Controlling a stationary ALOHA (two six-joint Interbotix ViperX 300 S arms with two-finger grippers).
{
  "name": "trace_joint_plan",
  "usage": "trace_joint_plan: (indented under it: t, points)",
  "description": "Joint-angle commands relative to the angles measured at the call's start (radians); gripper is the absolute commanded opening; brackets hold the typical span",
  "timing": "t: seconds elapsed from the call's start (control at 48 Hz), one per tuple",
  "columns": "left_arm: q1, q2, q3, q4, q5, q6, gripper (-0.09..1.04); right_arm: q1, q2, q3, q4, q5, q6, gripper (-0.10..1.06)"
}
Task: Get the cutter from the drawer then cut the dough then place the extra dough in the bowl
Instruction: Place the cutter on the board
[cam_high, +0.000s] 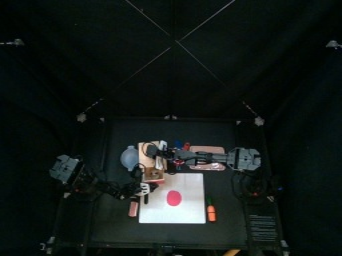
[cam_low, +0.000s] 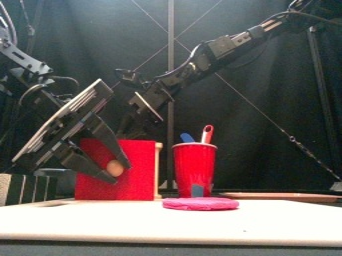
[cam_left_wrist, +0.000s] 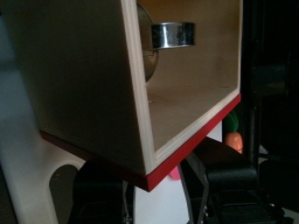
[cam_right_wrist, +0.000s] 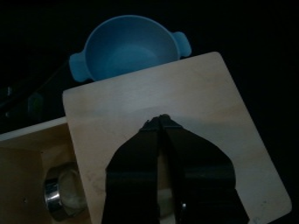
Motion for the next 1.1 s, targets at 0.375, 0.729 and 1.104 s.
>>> trace_joint_plan:
  t: [0.375,0.729,1.104]
  points:
    - [-0.014,-0.078,0.018,0.089,-0.015,0.029,0.83,-0.009,-0.002,0.005,0.002,0.014,-0.003,0.06]
    - [-0.02,-0.327,0.155,0.508,-0.06,0.117,0.82,-0.009,-0.003,0.0,0.003,0.015,-0.003,0.06]
    - [0.187,-0.518,0.233,0.847,-0.184,0.492,0.82,0.046,-0.097,-0.035,0.031,0.069,-0.002,0.06]
